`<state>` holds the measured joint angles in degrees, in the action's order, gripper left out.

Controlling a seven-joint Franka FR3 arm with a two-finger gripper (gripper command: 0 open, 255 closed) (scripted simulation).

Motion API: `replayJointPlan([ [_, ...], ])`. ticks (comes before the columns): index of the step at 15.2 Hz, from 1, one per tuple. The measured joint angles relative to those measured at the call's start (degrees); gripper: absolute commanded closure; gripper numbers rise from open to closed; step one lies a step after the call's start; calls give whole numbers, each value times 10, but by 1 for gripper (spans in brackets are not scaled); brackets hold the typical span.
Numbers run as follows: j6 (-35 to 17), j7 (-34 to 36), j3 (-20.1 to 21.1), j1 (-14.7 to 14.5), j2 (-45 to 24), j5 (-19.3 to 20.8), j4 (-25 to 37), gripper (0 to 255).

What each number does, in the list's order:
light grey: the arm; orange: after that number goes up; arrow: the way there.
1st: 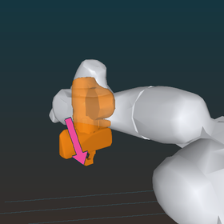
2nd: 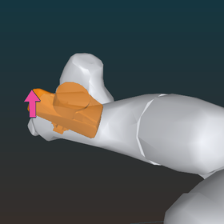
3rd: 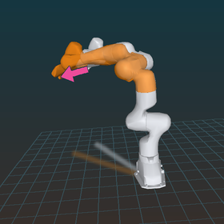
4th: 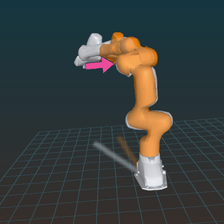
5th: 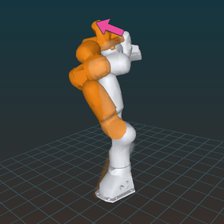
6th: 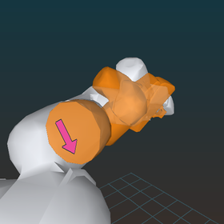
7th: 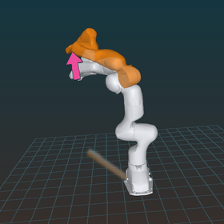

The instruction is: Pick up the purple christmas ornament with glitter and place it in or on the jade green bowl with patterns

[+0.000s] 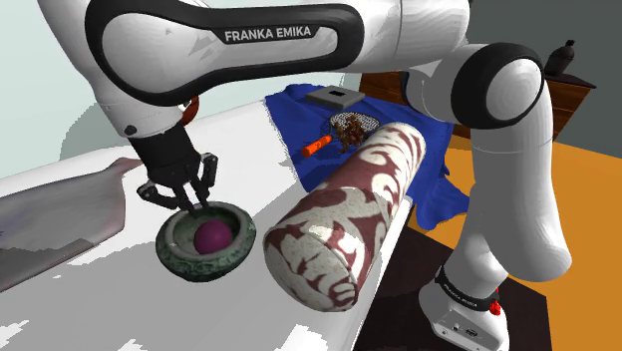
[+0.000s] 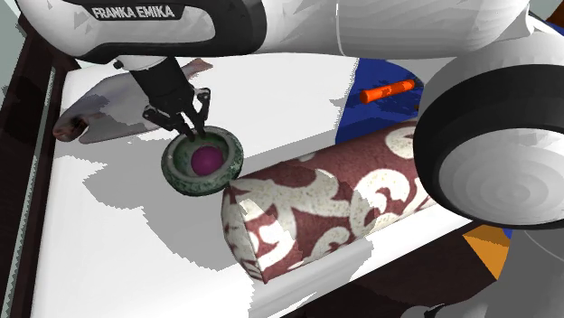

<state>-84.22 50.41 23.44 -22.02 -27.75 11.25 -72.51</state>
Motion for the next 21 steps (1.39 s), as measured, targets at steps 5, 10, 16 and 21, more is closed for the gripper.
replayJointPlan([
  [5, -1, 0, 0, 0, 0, 0, -1, 0],
  [10, -1, 0, 0, 0, 0, 0, -1, 0],
  [16, 94, -3, -3, -29, -47, 15, 142, 0],
  [21, 102, -3, -4, -32, -52, 16, 155, 0],
])
